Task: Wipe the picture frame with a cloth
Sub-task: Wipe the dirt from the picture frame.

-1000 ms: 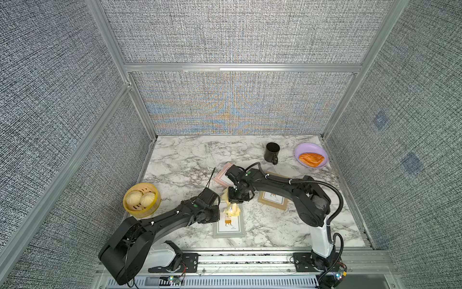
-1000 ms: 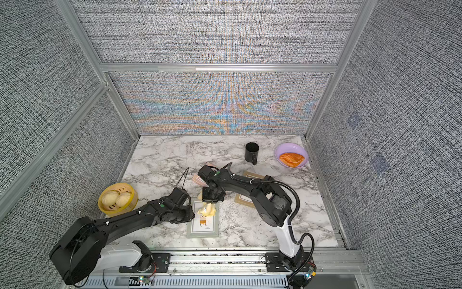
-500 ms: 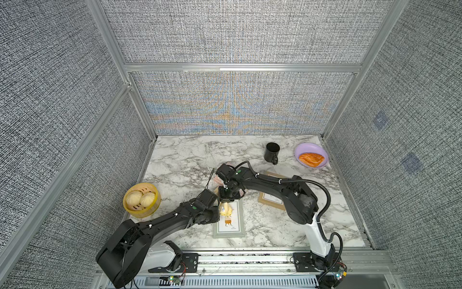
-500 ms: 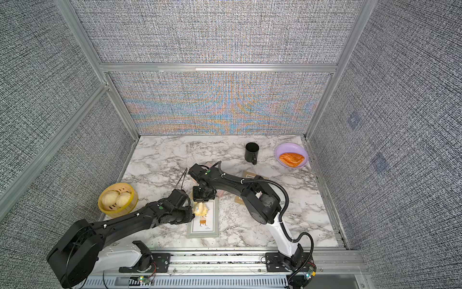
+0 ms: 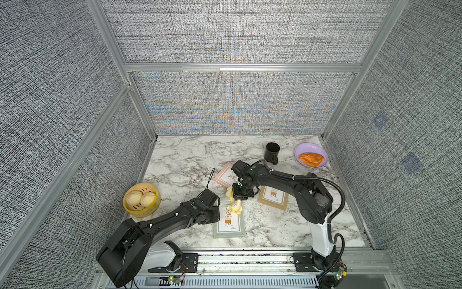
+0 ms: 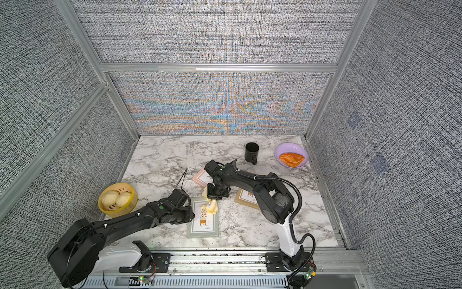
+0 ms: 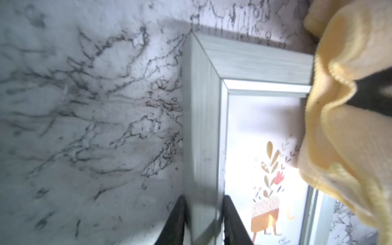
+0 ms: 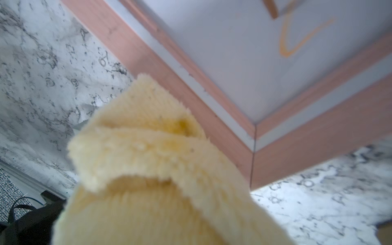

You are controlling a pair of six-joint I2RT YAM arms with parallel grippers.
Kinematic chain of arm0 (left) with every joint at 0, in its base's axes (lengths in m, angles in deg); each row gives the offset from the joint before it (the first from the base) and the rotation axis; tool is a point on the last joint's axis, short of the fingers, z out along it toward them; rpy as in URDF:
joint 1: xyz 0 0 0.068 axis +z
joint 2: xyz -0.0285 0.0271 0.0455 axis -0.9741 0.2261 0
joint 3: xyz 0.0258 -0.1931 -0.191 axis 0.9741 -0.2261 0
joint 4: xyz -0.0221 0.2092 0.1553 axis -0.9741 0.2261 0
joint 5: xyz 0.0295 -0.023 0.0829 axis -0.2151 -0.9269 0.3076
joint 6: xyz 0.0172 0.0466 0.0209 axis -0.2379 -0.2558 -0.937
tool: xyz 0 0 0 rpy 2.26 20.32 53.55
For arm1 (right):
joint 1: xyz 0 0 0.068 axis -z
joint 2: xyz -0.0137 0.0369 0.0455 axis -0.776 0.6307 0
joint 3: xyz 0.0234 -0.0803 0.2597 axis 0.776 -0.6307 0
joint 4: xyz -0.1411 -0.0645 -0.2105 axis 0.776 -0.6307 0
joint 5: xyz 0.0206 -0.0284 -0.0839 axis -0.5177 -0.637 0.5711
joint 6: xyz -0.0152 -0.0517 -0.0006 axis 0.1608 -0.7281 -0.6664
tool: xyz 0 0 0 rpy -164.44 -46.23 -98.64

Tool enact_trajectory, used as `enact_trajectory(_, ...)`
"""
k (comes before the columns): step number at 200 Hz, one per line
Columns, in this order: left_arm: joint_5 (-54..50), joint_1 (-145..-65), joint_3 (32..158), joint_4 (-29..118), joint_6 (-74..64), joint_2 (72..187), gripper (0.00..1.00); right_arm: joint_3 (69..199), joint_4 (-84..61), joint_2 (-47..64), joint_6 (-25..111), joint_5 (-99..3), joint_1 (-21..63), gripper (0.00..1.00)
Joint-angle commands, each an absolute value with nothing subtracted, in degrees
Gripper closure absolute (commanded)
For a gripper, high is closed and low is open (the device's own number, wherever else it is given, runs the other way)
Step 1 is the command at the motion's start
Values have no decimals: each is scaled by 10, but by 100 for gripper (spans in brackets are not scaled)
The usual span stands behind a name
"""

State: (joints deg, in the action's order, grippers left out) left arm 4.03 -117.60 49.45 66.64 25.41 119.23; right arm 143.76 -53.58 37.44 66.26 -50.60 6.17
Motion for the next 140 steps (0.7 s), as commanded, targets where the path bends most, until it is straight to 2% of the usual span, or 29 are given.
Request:
enact_trajectory(1, 70, -1174, 474, 875, 272, 1211, 100, 1437, -562, 383, 649, -469, 60, 100)
enact_trajectory(50, 71, -1174, 470, 874, 278, 1206, 100, 1505, -539, 430, 649, -506, 5, 100)
enact_trajectory(103, 69, -1174, 467, 873, 280, 1203, 100, 1575, -536, 483, 648, -512, -6, 100)
enact_trajectory(140, 67, -1174, 469, 872, 274, 1208, 100, 1499, -567, 427, 636, -481, 32, 100)
